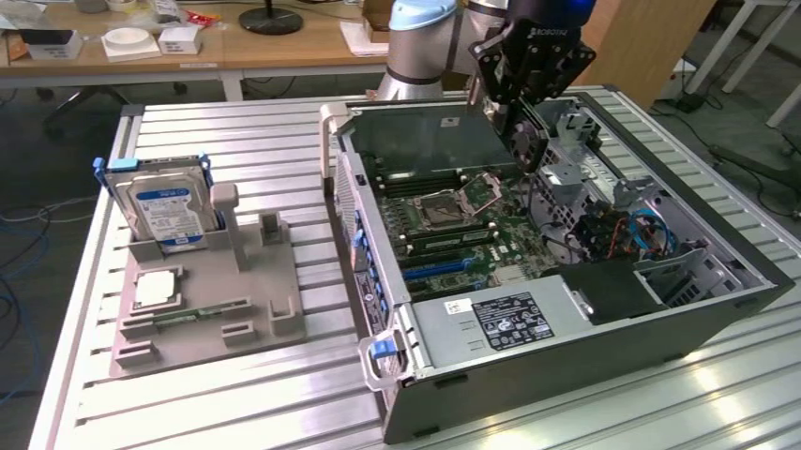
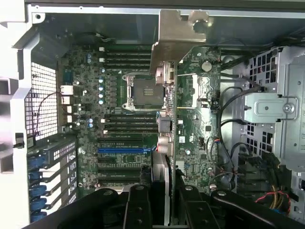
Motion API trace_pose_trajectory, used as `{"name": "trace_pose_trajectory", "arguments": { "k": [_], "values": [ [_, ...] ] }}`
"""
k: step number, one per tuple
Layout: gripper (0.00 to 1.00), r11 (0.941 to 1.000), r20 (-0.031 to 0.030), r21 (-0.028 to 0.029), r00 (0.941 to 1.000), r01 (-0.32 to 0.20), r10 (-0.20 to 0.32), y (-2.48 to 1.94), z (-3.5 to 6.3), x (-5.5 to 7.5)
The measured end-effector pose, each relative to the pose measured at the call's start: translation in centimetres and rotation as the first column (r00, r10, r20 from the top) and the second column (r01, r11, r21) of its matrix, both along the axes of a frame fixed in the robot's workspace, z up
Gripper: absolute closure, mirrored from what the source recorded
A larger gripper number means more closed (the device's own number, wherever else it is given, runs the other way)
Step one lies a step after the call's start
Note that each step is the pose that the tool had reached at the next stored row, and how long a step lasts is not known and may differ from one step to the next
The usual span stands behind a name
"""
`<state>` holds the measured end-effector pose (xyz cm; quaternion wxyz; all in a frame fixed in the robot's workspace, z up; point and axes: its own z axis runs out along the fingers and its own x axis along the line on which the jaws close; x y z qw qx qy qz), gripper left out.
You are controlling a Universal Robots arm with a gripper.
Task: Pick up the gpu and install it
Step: 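Pick up the gpu and move the gpu toward the slot, then insert the gpu into the slot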
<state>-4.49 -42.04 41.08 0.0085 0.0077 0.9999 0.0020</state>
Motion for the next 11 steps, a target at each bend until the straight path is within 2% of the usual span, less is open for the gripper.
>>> {"name": "trace_pose_trajectory", "arguments": {
  "k": [11],
  "values": [
    [0.73,1.0,0.0,0.0,1.0,0.0,0.0,0.0,0.0,0.0]
  ]
}}
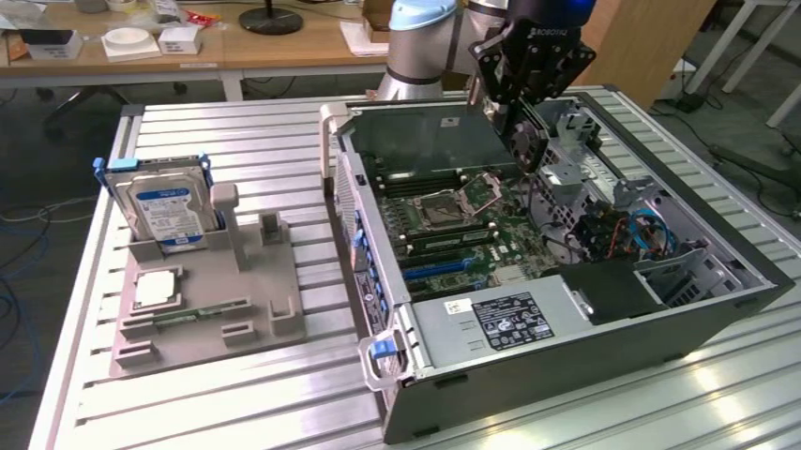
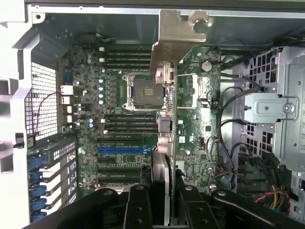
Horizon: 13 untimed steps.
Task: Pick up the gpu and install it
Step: 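Insert the gpu into the slot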
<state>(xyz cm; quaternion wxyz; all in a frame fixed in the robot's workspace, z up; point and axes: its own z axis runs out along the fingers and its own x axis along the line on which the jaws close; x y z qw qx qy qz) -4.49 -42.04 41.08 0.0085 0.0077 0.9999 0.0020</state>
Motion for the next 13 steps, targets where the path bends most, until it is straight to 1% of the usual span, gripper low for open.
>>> {"name": "trace_pose_trajectory", "arguments": {
  "k": [3,7,10,13],
  "values": [
    [0.73,0.9999,0.0,0.0,0.9999,-0.012,0.012,0.0,0.0,0.0],
    [0.73,0.9978,0.0,0.0,0.9978,-0.067,0.067,0.0,-0.01,0.0],
    [0.73,0.9937,0.0,0.0001,0.9937,-0.112,0.112,0.0,-0.01,0.0],
    [0.73,0.9877,0.0,0.0,0.9877,-0.156,0.156,0.0,-0.01,0.0]
  ]
}}
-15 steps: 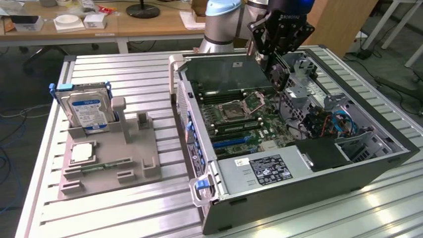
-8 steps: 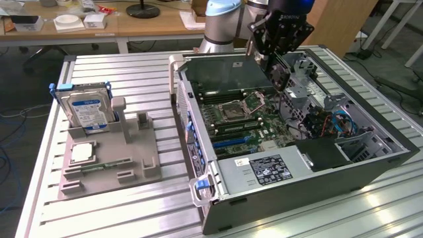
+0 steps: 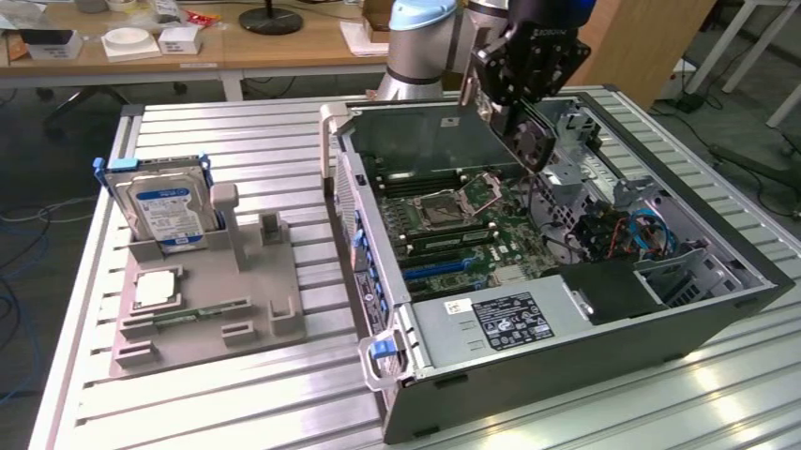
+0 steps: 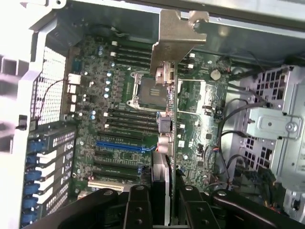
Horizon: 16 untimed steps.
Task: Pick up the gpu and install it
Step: 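Insert the gpu into the slot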
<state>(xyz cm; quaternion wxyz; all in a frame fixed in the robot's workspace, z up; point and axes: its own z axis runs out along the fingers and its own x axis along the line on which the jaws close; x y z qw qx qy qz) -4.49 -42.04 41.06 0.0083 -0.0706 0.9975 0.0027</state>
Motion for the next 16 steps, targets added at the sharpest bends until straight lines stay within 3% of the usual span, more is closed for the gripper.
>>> {"name": "trace_pose_trajectory", "arguments": {
  "k": [4,8,12,16],
  "values": [
    [0.73,0.9982,0.0,0.0,0.9982,-0.06,0.06,0.0,0.0,0.0],
    [0.73,0.9924,0.0,0.0,0.9924,-0.123,0.123,0.0,-0.01,0.0],
    [0.73,0.9811,0.0,0.0,0.9811,-0.193,0.193,0.0,-0.02,0.0],
    [0.73,0.9643,0.0,0.0,0.9643,-0.265,0.265,0.0,-0.03,0.0]
  ]
}}
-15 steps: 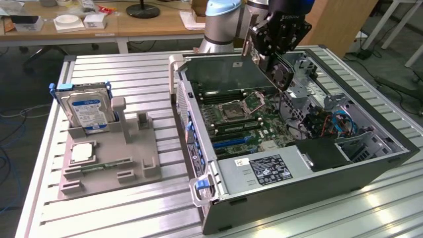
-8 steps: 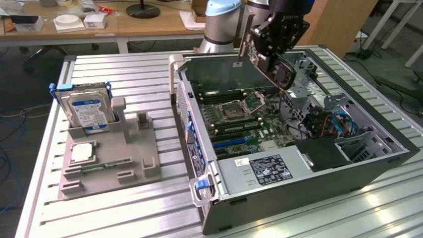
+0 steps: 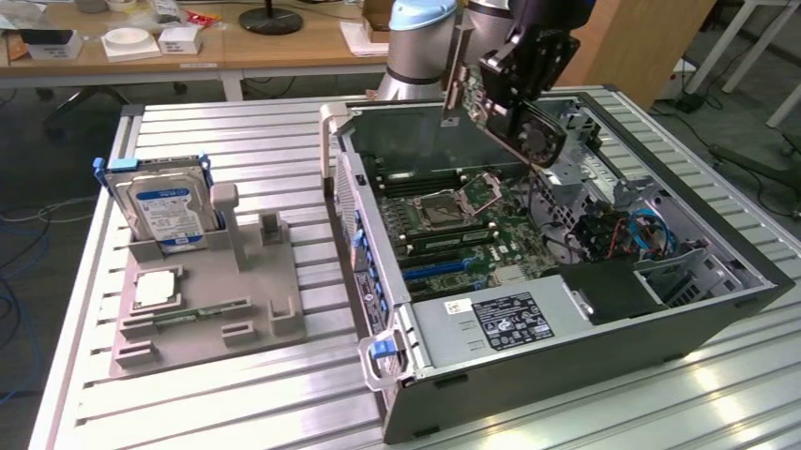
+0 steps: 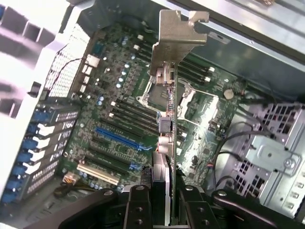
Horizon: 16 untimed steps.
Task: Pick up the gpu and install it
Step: 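Insert the gpu into the slot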
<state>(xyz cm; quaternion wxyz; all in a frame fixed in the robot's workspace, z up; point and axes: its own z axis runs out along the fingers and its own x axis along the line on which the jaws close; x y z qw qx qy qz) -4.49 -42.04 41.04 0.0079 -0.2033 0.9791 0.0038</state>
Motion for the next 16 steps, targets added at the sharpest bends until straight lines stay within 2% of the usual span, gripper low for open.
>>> {"name": "trace_pose_trajectory", "arguments": {
  "k": [6,11,16],
  "values": [
    [0.73,0.9951,0.0,0.0,0.9951,-0.099,0.099,0.0,-0.01,-0.01],
    [0.73,0.9845,0.0001,0.0,0.9845,-0.176,0.176,-0.01,-0.02,-0.02],
    [0.73,0.9703,0.0001,0.0,0.9703,-0.242,0.242,-0.01,-0.02,-0.07]
  ]
}}
